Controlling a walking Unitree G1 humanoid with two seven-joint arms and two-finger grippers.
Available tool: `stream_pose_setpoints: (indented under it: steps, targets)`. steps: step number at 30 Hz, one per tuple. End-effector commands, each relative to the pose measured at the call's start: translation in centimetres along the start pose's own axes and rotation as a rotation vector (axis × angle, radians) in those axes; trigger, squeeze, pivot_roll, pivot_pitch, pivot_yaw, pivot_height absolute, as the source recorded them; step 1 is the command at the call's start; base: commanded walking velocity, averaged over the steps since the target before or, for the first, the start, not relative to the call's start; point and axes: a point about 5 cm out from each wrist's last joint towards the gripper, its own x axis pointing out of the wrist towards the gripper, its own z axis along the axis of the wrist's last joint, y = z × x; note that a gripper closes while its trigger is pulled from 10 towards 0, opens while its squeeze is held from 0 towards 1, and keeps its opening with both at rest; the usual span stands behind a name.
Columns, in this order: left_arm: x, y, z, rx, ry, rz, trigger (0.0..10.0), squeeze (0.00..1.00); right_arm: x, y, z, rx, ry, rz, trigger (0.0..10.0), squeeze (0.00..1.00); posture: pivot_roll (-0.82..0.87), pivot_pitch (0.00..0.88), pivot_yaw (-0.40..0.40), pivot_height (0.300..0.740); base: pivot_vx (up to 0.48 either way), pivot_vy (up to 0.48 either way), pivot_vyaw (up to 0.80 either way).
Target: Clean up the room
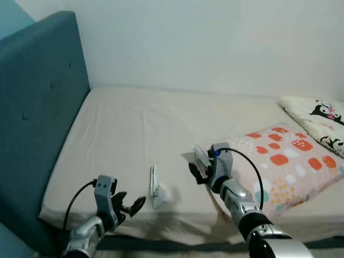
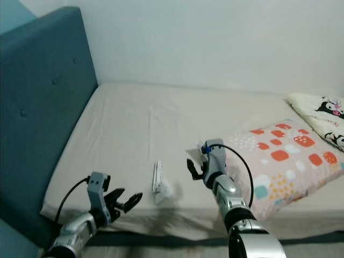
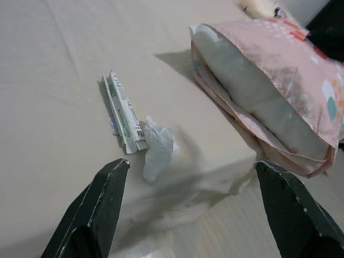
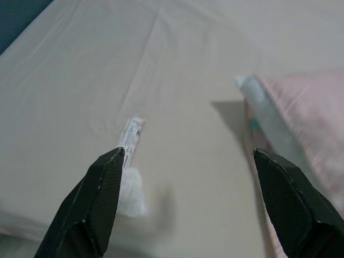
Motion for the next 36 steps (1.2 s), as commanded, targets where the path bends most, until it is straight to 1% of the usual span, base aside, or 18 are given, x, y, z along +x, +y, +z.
stream_pose_setpoints:
  steps: [1, 2, 5, 9, 11, 14, 15, 16, 18, 22, 24, 25, 27, 28, 31, 33, 35, 36]
  targets:
    - [0.5, -0.5, 0.5, 0.000, -0.029, -0.031, 10.0, 0.00, 0.0, -0.2, 0.1, 0.004, 0.001, -0.010, 10.0, 0.00, 0.02, 0.014, -0.105, 0.605, 0.000, 0.000, 0.00]
    - [0.5, -0.5, 0.5, 0.000, -0.029, -0.031, 10.0, 0.00, 0.0, -0.2, 0.1, 0.004, 0.001, -0.010, 10.0, 0.00, 0.02, 0.014, -0.105, 0.605, 0.000, 0.000, 0.00]
    - [1.4, -1.1, 2.0, 0.010, -0.108, -0.044, 10.0, 0.00, 0.4, 0.0, 0.9, 0.003, -0.014, -0.013, 10.0, 0.00, 0.03, 0.023, -0.105, 0.590, 0.000, 0.000, 0.00]
    - [1.6, -1.3, 2.3, 0.017, -0.129, -0.049, 10.0, 0.00, 0.5, 0.1, 1.0, 0.002, -0.018, -0.012, 10.0, 0.00, 0.03, 0.031, -0.105, 0.585, 0.000, 0.000, 0.00]
    - [1.9, -2.0, 4.3, 0.025, -0.254, -0.022, 10.0, 0.00, 1.0, 0.5, 2.2, 0.000, -0.047, 0.009, 10.0, 0.00, 0.04, 0.064, -0.107, 0.570, 0.000, 0.000, 0.00]
    - [1.9, -2.0, 4.8, 0.023, -0.286, -0.007, 10.0, 0.00, 1.1, 0.8, 2.6, 0.003, -0.056, 0.018, 10.0, 0.00, 0.04, 0.068, -0.108, 0.565, 0.000, 0.000, 0.00]
    - [1.3, -1.7, 6.2, 0.027, -0.359, 0.059, 10.0, 0.00, 1.6, 1.7, 3.3, 0.009, -0.073, 0.060, 10.0, 0.00, 0.06, 0.114, -0.111, 0.555, 0.000, 0.000, 0.00]
    - [1.3, -1.7, 6.2, 0.027, -0.359, 0.059, 10.0, 0.00, 1.6, 1.7, 3.3, 0.009, -0.073, 0.060, 10.0, 0.00, 0.06, 0.114, -0.111, 0.555, 0.000, 0.000, 0.00]
    - [0.7, -1.2, 7.3, 0.041, -0.406, 0.114, 10.0, 0.00, 1.9, 2.4, 3.8, 0.001, -0.071, 0.088, 10.0, 0.00, 0.07, 0.135, -0.114, 0.545, 0.000, 0.000, 0.00]
    - [-0.2, -1.0, 8.1, 0.081, -0.430, 0.152, 10.0, 0.00, 2.1, 2.8, 4.0, -0.005, -0.063, 0.092, 10.0, 0.00, 0.08, 0.168, -0.117, 0.535, 0.000, 0.000, 0.00]
    - [-1.5, -1.0, 9.1, 0.106, -0.458, 0.177, 10.0, 0.00, 2.4, 3.0, 4.8, -0.013, -0.071, 0.094, 10.0, 0.00, 0.11, 0.220, -0.113, 0.525, 0.000, 0.000, 0.00]
    - [-1.5, -1.0, 9.1, 0.106, -0.458, 0.177, 10.0, 0.00, 2.4, 3.0, 4.8, -0.013, -0.071, 0.094, 10.0, 0.00, 0.11, 0.220, -0.113, 0.525, 0.000, 0.000, 0.00]
    - [-3.0, -1.6, 10.5, 0.125, -0.486, 0.176, 10.0, 0.00, 2.8, 3.3, 6.2, -0.033, -0.093, 0.091, 10.0, 0.00, 0.12, 0.283, -0.114, 0.515, 0.000, 0.000, 0.00]
    - [-3.0, -1.6, 10.5, 0.125, -0.486, 0.176, 10.0, 0.00, 2.8, 3.3, 6.2, -0.033, -0.093, 0.091, 10.0, 0.00, 0.12, 0.283, -0.114, 0.515, 0.000, 0.000, 0.00]
    - [-4.4, -2.6, 11.8, 0.147, -0.498, 0.162, 10.0, 0.00, 3.1, 3.6, 7.5, -0.064, -0.110, 0.091, 10.0, 0.00, 0.14, 0.326, -0.111, 0.500, 0.000, 0.000, 0.00]
    - [-5.3, -3.7, 12.5, 0.163, -0.498, 0.136, 10.0, 0.00, 3.4, 4.1, 8.3, -0.095, -0.123, 0.105, 10.0, 0.00, 0.17, 0.381, -0.108, 0.490, 0.000, 0.000, 0.00]
    - [-5.9, -4.6, 12.8, 0.176, -0.490, 0.116, 10.0, 0.00, 3.5, 4.6, 9.1, -0.116, -0.138, 0.123, 10.0, 0.00, 0.18, 0.399, -0.107, 0.480, 0.000, 0.000, 0.00]
    - [-5.9, -4.6, 12.8, 0.176, -0.490, 0.116, 10.0, 0.00, 3.5, 4.6, 9.1, -0.116, -0.138, 0.123, 10.0, 0.00, 0.18, 0.399, -0.107, 0.480, 0.000, 0.000, 0.00]
